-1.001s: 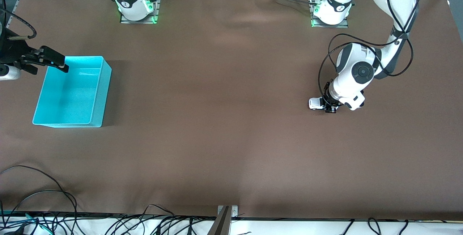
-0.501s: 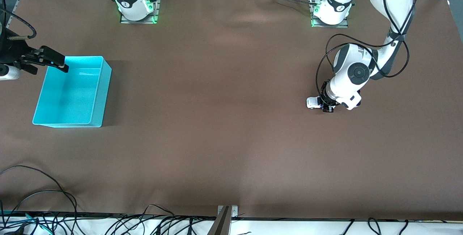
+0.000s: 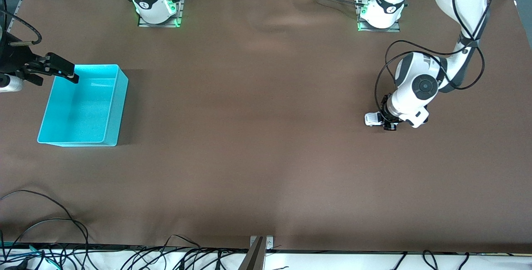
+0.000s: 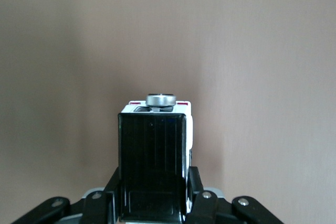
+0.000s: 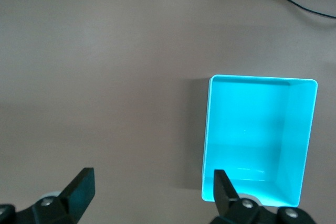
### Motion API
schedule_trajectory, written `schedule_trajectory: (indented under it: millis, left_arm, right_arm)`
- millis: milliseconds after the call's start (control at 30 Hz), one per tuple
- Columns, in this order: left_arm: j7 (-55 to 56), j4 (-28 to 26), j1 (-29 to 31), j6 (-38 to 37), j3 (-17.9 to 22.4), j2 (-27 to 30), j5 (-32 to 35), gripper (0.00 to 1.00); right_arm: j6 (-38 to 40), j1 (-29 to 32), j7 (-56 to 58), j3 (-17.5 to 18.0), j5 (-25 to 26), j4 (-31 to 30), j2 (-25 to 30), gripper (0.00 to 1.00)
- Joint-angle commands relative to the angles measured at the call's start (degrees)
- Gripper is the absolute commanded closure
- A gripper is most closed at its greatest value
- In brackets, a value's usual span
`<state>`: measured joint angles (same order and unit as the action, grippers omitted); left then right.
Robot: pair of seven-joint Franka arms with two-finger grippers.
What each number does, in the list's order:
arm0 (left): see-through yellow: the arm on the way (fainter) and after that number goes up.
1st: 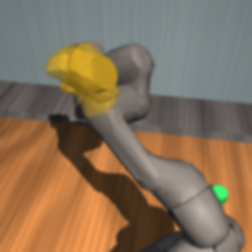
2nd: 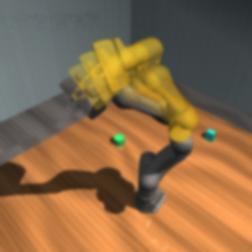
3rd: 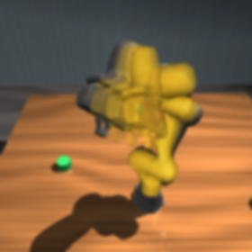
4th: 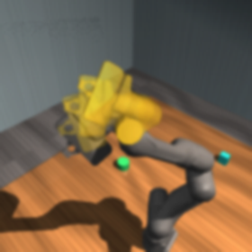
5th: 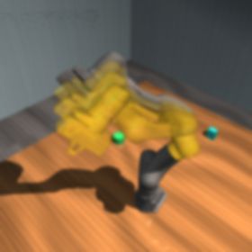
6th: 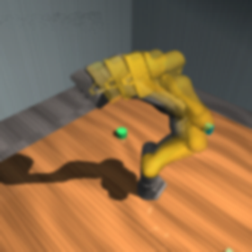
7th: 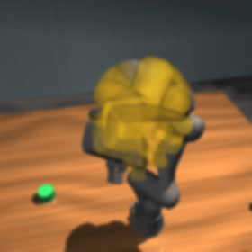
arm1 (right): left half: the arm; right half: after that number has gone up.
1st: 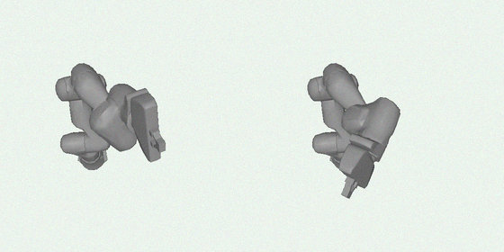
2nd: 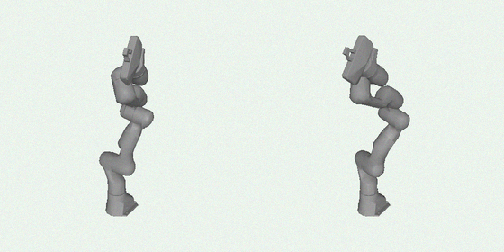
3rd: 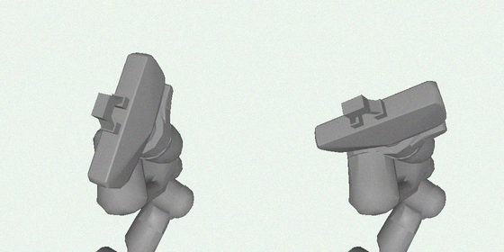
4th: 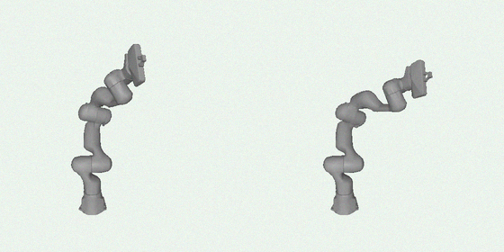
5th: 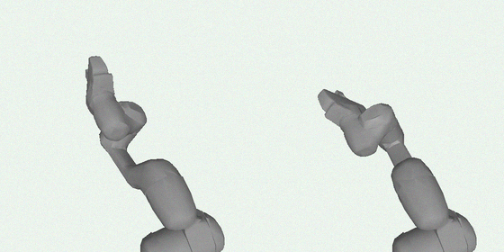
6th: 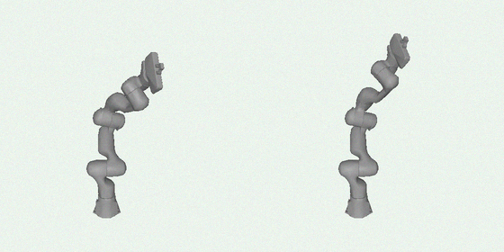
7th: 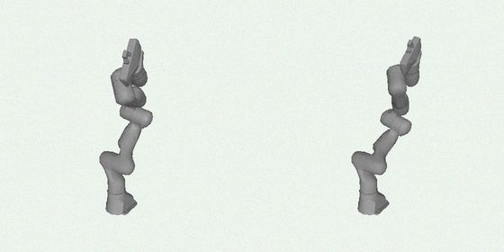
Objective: Wind and store white jeep toy
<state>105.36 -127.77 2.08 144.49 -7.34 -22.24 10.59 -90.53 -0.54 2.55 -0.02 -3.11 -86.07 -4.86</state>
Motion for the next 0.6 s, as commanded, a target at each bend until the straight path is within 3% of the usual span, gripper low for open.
schedule_trajectory:
  millis: [0, 567]
  left_arm:
    - [0.90, 1.12, 3.36, 1.32, 0.14, -3.68, 4.78, 0.97]
    - [0.82, 1.56, 8.81, 1.58, 0.05, -5.36, 11.81, 0.97]
  right_arm:
    - [0.62, 0.10, -0.09, -0.15, -1.02, 1.26, -0.15, 0.00]
    - [0.62, 0.10, -0.18, -0.15, -1.02, 1.26, -0.15, 0.00]
